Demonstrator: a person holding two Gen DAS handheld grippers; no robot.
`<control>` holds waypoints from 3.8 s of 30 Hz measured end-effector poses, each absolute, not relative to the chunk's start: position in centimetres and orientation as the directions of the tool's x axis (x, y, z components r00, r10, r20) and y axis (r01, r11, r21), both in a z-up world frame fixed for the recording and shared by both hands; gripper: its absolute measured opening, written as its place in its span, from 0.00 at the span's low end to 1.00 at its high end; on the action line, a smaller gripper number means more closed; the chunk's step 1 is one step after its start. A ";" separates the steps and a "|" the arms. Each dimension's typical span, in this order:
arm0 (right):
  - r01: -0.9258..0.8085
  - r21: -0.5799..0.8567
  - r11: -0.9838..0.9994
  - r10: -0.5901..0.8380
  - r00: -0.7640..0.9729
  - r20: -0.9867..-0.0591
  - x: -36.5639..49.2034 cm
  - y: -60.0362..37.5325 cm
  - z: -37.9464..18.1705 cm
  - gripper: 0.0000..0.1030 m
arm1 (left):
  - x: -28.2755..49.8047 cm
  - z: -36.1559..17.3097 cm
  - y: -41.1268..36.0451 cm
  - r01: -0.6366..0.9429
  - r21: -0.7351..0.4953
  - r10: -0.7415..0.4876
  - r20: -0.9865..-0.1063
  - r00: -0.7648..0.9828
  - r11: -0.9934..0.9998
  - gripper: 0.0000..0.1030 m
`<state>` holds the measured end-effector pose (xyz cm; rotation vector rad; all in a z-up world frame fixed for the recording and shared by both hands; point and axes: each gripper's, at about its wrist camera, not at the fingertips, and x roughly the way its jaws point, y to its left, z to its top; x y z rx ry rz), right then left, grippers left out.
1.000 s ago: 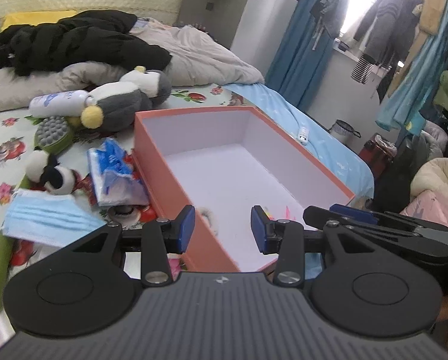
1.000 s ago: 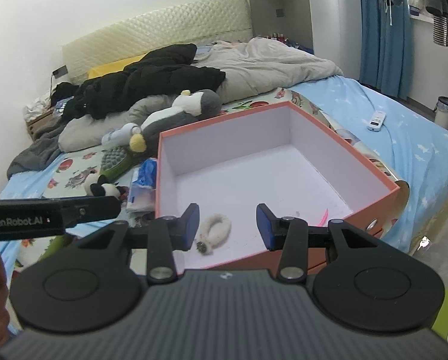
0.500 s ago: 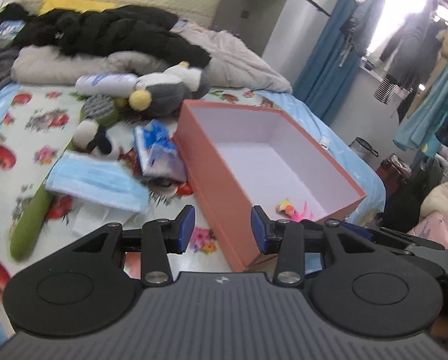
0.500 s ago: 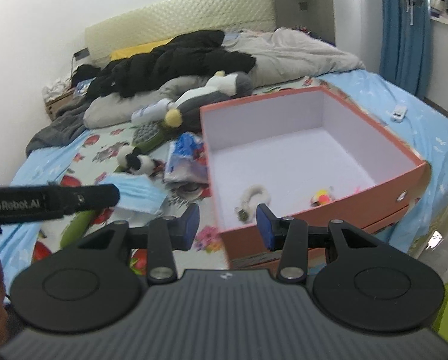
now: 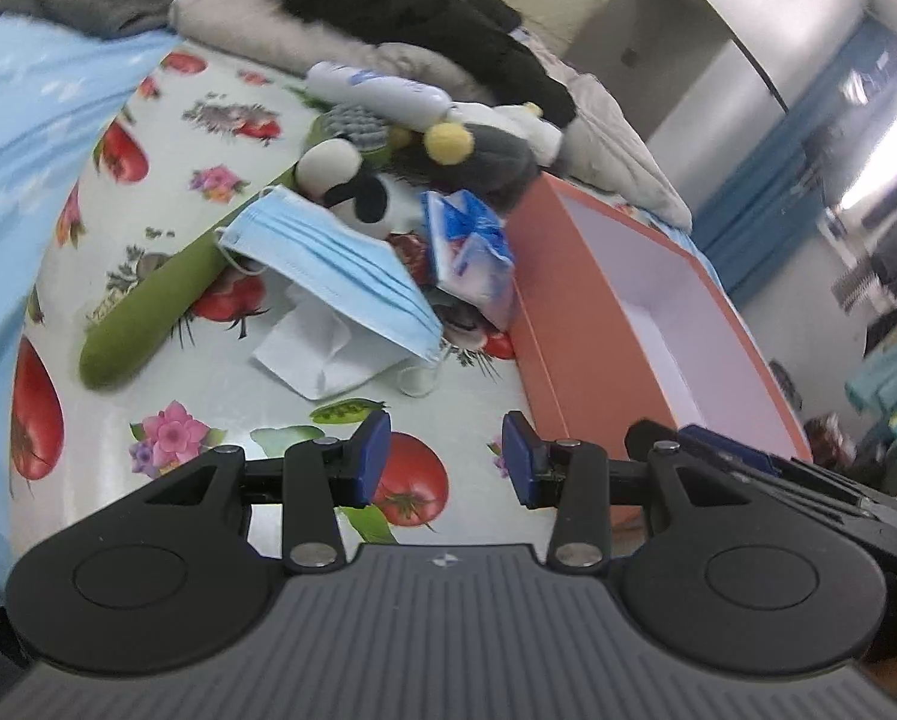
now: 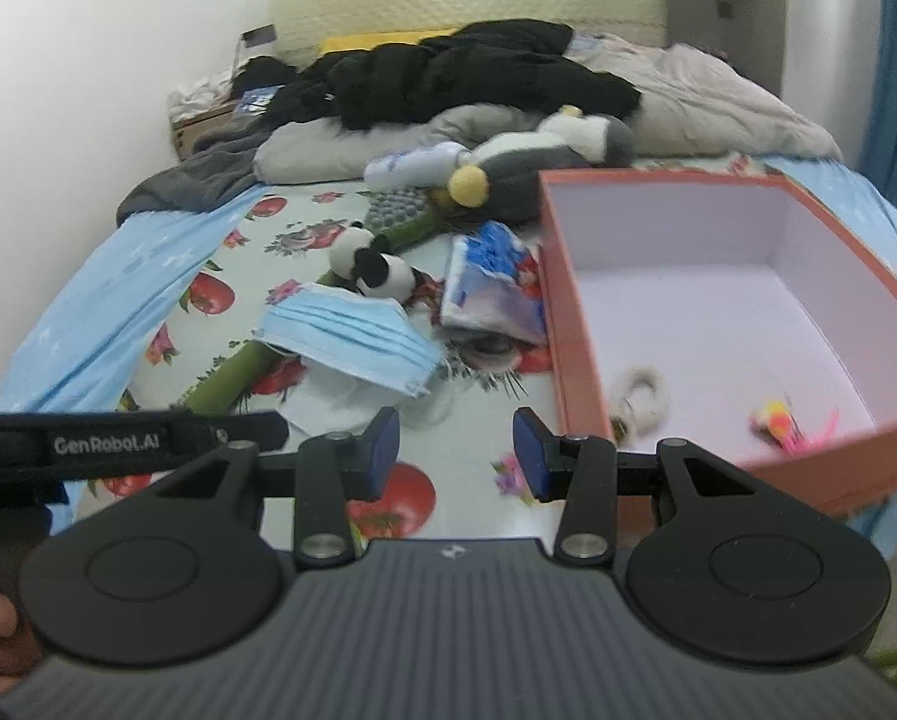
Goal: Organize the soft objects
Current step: 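Withdraw both open grippers from the box toward the mask and tissue packet, then grasp blue tissue packet with right gripper while left grasps blue face mask, then lift tissue packet with right gripper while left lifts the face mask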
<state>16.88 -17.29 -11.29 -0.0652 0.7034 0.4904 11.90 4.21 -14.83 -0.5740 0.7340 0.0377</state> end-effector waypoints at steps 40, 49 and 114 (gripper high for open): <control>-0.469 -0.326 0.821 0.182 0.756 -0.629 35.0 -3.7 -19.1 0.43 | 24.5 -25.7 13.5 -0.383 -0.753 -0.307 -0.596 0.742 0.536 0.17; -0.497 -0.333 0.802 0.184 0.735 -0.653 35.7 -3.4 -20.0 0.23 | 25.0 -24.0 11.7 -0.337 -0.723 -0.287 -0.591 0.754 0.603 0.05; -0.588 0.041 0.808 0.405 0.503 -0.763 17.3 -11.0 -21.1 0.18 | 9.5 -21.1 8.9 -0.497 -0.460 -0.130 -0.816 0.563 0.736 0.60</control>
